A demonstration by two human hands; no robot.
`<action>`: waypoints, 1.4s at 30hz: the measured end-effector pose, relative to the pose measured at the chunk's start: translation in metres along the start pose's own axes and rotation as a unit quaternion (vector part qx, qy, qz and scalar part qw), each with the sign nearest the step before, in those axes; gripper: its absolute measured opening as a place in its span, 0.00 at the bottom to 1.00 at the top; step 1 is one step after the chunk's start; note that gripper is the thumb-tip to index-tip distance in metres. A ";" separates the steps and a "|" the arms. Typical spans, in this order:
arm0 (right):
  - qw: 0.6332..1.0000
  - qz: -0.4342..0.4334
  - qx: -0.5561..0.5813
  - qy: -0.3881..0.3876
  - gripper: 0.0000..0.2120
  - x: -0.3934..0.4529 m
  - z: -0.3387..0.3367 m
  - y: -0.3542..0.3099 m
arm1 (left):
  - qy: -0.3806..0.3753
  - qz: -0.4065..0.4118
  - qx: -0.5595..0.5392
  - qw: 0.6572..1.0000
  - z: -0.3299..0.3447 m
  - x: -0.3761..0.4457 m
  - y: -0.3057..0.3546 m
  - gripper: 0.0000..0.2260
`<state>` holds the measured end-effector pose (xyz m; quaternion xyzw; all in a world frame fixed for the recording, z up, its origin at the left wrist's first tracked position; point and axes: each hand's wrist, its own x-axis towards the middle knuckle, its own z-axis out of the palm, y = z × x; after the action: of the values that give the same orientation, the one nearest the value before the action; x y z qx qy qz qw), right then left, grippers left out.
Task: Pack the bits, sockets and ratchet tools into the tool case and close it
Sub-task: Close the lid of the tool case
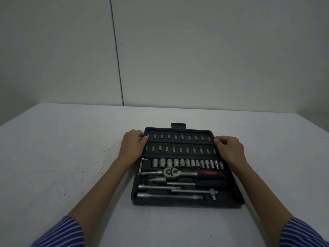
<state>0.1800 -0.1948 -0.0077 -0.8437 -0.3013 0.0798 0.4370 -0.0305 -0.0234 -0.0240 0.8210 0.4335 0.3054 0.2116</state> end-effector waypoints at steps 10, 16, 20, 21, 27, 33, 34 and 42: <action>0.997 0.049 0.060 -0.028 0.10 0.040 0.016 -0.010 | -0.006 -0.028 -0.021 0.999 0.006 0.039 -0.003 0.11; 0.974 0.113 0.182 -0.079 0.09 0.065 0.020 -0.018 | 0.012 -0.071 -0.101 0.992 0.005 0.059 0.003 0.09; 0.948 0.117 0.276 -0.105 0.05 0.065 0.015 -0.028 | 0.024 -0.131 -0.220 0.966 -0.002 0.069 0.010 0.07; 0.945 0.112 0.287 -0.112 0.03 0.065 0.013 -0.029 | 0.022 -0.147 -0.256 0.955 -0.004 0.070 0.011 0.06; 0.926 0.068 0.349 -0.123 0.07 0.057 -0.001 -0.041 | 0.020 -0.160 -0.433 0.887 -0.022 0.068 0.022 0.04; 0.931 0.034 0.348 -0.107 0.20 0.044 -0.017 -0.050 | 0.000 -0.108 -0.468 0.877 -0.040 0.055 0.038 0.15; 0.933 0.026 0.344 -0.107 0.21 0.040 -0.019 -0.051 | 0.000 -0.101 -0.466 0.879 -0.043 0.051 0.038 0.15; 0.937 -0.063 0.332 -0.084 0.12 -0.002 -0.028 -0.042 | -0.010 -0.023 -0.481 0.876 -0.058 0.001 0.030 0.11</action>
<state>0.1714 -0.1969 0.0423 -0.6200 -0.3459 0.2183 0.6696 -0.0522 -0.0341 0.0367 0.6108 0.2495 0.4633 0.5916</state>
